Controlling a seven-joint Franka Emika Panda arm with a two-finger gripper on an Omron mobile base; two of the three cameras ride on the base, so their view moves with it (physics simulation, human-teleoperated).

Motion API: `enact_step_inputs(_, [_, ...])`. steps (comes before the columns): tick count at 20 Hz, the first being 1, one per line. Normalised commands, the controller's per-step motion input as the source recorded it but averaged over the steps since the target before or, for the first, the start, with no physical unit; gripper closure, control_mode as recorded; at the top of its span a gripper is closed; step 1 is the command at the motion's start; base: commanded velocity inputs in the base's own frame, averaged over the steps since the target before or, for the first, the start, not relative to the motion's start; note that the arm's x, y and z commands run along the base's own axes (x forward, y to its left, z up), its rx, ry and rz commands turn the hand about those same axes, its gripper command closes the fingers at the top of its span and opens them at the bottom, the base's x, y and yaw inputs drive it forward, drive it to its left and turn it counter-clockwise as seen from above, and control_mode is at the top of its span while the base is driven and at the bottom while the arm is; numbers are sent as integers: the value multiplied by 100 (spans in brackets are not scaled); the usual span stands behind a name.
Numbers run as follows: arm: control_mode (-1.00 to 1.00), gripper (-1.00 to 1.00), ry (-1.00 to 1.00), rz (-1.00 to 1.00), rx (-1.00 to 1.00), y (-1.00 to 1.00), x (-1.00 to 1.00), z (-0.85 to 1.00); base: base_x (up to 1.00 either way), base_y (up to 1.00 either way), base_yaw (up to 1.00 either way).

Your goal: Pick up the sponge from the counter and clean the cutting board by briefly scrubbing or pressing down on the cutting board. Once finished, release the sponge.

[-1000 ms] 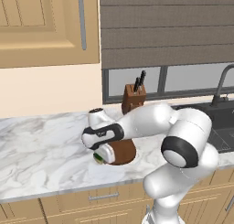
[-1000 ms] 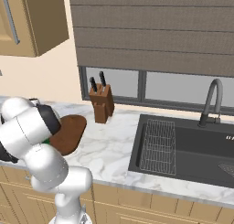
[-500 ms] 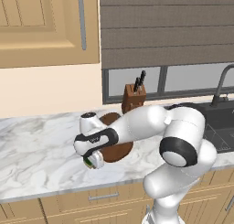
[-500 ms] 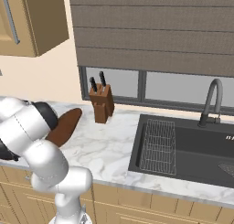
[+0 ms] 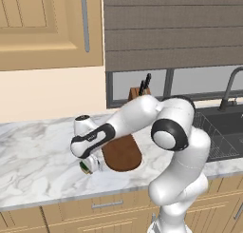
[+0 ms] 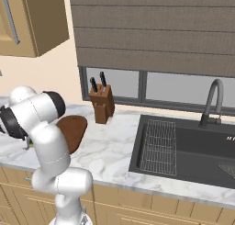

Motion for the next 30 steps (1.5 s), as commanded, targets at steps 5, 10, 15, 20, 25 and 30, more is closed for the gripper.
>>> enact_step_inputs(5, [-100, -100, -7, 0, 0, 2, -14, -3, 0, 0, 0])
enact_step_inputs(10, [-100, -100, -17, 1, 0, -8, -34, 30, 0, 0, 0])
enact_step_inputs(15, [-100, -100, -9, 3, 0, -17, -17, 68, 0, 0, 0])
enact_step_inputs(20, [-100, -100, -5, 6, 0, -20, -9, 73, 0, 0, 0])
enact_step_inputs(25, [-100, -100, -6, 4, 0, -14, -23, 70, 0, 0, 0])
enact_step_inputs(30, [-100, -100, -5, 0, 0, -1, -65, 63, 0, 0, 0])
